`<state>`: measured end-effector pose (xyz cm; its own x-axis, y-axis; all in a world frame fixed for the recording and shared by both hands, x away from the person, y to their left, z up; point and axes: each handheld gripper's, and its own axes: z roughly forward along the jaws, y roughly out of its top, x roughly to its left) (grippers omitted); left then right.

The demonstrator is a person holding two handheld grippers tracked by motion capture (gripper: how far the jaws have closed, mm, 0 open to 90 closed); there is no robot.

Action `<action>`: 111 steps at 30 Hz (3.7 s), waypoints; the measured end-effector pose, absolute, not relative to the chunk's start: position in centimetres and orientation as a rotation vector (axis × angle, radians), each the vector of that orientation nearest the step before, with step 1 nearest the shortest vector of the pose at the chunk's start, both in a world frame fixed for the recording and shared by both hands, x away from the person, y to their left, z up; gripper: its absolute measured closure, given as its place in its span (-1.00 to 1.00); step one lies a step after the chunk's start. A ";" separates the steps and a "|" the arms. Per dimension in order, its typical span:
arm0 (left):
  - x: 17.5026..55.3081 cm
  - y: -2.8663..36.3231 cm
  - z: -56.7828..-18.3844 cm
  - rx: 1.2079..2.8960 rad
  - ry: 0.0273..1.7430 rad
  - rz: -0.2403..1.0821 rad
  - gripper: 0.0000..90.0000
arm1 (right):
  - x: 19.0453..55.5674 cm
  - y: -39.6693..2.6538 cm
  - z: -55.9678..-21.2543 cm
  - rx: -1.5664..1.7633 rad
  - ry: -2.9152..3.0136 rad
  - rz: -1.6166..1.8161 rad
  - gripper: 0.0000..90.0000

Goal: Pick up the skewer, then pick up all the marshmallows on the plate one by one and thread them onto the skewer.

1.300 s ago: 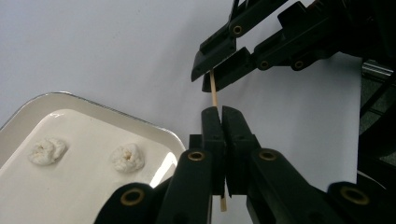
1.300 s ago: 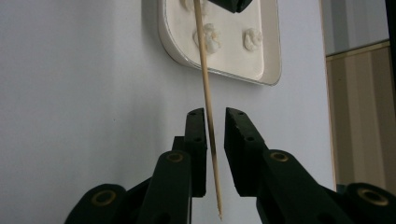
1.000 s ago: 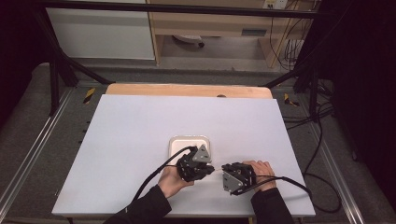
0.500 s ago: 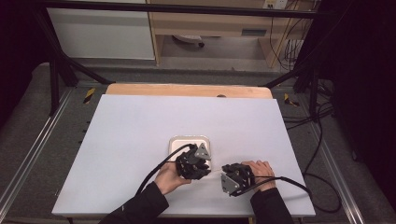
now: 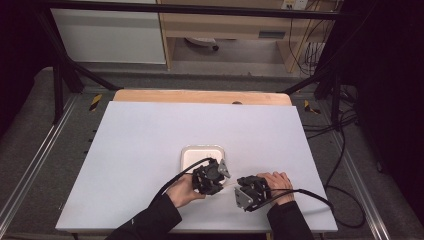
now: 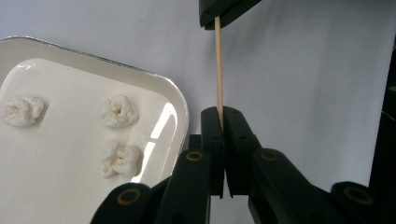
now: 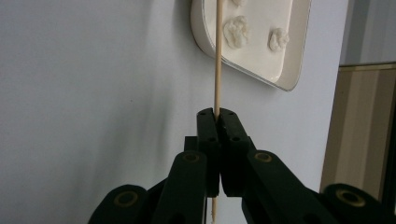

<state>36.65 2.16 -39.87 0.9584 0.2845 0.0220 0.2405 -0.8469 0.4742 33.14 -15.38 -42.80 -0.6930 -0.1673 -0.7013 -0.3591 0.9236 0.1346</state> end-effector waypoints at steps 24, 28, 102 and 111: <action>36.6 3.7 -39.6 2.607 0.422 0.214 0.97 | 33.4 -16.8 -41.4 0.018 2.378 0.629 0.24; 36.7 4.6 -39.5 2.591 0.443 0.221 0.97 | 33.7 -17.8 -41.1 0.172 2.402 0.745 -0.03; 32.8 21.3 -42.3 1.963 0.867 0.371 0.97 | 42.6 -11.4 -40.9 1.064 2.406 1.210 -0.90; 32.8 21.3 -42.4 1.957 0.872 0.364 0.97 | 44.3 -10.2 -41.8 1.071 2.434 1.182 -0.68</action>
<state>32.83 21.29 -42.44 0.7041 0.7038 -0.0945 0.4279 -0.3144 0.8474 44.33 -10.16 -41.83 -0.7060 0.7007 0.1035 0.5145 0.4069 0.7548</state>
